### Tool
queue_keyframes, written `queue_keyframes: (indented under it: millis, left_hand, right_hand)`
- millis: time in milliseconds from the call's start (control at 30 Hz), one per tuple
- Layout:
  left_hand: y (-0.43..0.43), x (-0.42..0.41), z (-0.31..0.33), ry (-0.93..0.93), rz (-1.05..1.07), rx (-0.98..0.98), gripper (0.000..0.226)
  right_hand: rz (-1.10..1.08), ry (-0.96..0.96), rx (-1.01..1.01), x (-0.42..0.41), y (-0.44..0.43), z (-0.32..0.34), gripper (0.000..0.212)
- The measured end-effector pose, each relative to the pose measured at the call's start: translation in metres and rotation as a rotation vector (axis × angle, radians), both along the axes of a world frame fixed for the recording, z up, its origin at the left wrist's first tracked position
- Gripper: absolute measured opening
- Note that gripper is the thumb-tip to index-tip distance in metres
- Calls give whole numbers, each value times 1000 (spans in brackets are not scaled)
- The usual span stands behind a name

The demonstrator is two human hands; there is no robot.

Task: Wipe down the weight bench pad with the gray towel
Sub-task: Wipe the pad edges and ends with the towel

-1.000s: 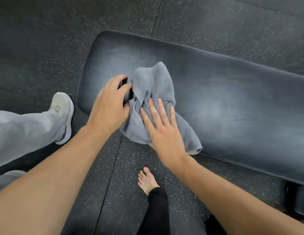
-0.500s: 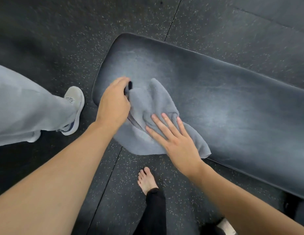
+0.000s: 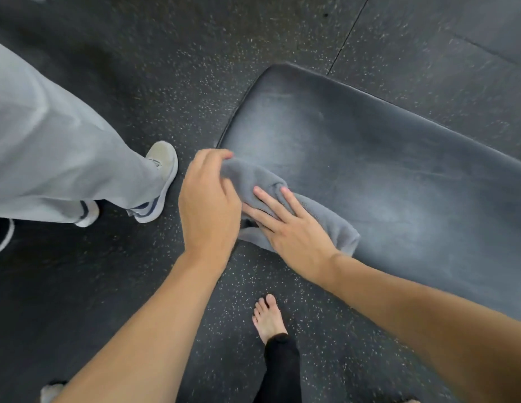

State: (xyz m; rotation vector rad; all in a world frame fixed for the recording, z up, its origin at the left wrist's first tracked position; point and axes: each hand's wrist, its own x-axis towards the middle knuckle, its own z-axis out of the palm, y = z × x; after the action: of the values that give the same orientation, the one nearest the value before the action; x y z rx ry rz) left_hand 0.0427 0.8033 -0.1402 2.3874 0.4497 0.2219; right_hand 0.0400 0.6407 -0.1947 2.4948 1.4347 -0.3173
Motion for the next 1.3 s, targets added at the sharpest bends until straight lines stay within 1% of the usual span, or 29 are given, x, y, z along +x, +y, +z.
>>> queue_keyframes:
  millis: [67, 133, 200, 300, 367, 433, 533, 633, 700, 800, 833, 900, 1000, 1067, 1100, 1167, 1233, 1267, 1300]
  left_hand:
    - [14, -9, 2, -13, 45, 10, 41]
    - [26, -14, 2, -32, 70, 34, 38]
    - [34, -17, 2, -41, 48, 65, 38]
    - [42, -15, 3, -35, -17, 90, 40]
    - [44, -12, 3, -28, -31, 86, 40]
    - [43, -10, 2, -13, -64, 79, 39]
    - [35, -6, -2, 3, -164, 95, 29]
    - [28, 6, -4, -21, -221, 117, 15]
    - [26, 15, -4, -32, -252, 137, 8]
    - [26, 21, -3, -12, -291, 152, 7]
    - [27, 22, -4, 0, -294, 151, 7]
    - [29, 22, -7, 12, -284, 136, 9]
    - [33, 20, -10, 17, -226, 85, 11]
    - [33, 19, -10, 16, -165, 54, 12]
    - [32, 20, -10, 11, -139, 50, 12]
    - [31, 23, -9, -11, -120, 48, 13]
    - [29, 28, -8, -31, -114, 25, 15]
    - [28, 30, -6, -40, -110, 16, 15]
    - [26, 33, -5, -50, -109, 16, 15]
  right_hand:
    - [30, -22, -6, 15, 38, -1, 63]
    - [63, -56, -79, 29, 68, -2, 59]
    - [67, -60, -160, 41, 97, -1, 51]
    - [-87, -37, -191, 70, 143, 3, 50]
    - [-214, 52, -207, 96, 161, 12, 43]
    - [-242, 94, -170, 115, 159, 18, 37]
    - [-199, 85, -129, 130, 142, 14, 40]
    - [-301, 113, -45, 155, 132, 9, 44]
    - [-367, 82, -7, 181, 127, 8, 45]
    - [-494, -1, -23, 228, 110, 7, 46]
    - [-572, 10, -17, 242, 103, 7, 48]
    - [-738, 107, 29, 264, 91, 5, 49]
    - [-847, 228, 32, 274, 88, 3, 49]
    - [-793, 189, -47, 263, 96, 11, 53]
    - [-697, 147, -102, 252, 103, 17, 53]
    - [-419, 66, -183, 217, 122, 24, 50]
    - [-201, 76, -160, 175, 134, 26, 36]
    - [-150, 102, -122, 163, 135, 24, 28]
    - [-144, 129, -89, 161, 133, 20, 23]
